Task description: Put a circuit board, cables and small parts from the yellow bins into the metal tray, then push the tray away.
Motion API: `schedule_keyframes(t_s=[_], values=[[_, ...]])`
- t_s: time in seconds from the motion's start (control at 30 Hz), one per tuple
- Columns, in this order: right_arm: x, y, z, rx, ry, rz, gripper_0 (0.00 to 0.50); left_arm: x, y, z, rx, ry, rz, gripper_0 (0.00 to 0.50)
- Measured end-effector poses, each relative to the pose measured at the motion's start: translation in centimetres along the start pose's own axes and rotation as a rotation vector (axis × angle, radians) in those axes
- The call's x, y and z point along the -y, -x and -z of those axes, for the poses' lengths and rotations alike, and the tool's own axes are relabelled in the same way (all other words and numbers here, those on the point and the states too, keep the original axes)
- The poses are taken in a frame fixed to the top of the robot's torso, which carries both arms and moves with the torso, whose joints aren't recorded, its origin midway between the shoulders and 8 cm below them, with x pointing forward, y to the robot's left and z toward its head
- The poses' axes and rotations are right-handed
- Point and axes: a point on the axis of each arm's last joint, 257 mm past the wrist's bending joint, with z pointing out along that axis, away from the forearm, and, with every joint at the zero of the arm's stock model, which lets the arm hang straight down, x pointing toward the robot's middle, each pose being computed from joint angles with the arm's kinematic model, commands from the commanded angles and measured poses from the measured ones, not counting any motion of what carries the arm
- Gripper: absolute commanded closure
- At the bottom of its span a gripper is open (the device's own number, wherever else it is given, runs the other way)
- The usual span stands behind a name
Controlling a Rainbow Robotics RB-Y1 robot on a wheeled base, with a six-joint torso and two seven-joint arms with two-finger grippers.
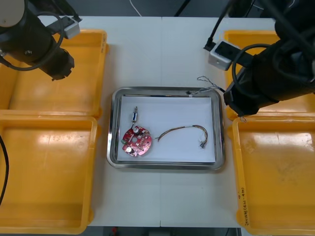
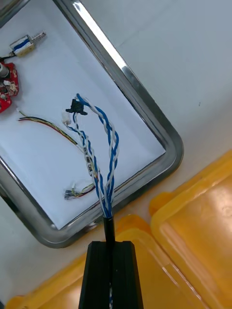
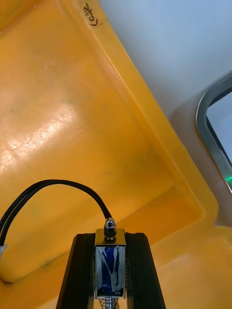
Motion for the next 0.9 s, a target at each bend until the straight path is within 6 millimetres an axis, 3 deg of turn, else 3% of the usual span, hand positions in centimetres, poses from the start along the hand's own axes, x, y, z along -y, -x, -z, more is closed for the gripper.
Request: schedule_keyframes(t_s=[0.3,0.43,0.9], values=[[-1.8,2.6,-2.5,-0.023,-0.024,0.229,0.500,-0.4,-0.2,0.4,0.017,0.024,0.134,0.497],[-2.6,2.3,-4.3,-0.072,-0.001,0.359,0.500,-0.8,-0.5,0.3,0.013,0.034,0.145,0.499],[-2.3,-0.1,-9.1,-0.211,0.063,0.412,0.500,-1.7,-0.7,0.6,0.019,0.052,0.172,0.497]])
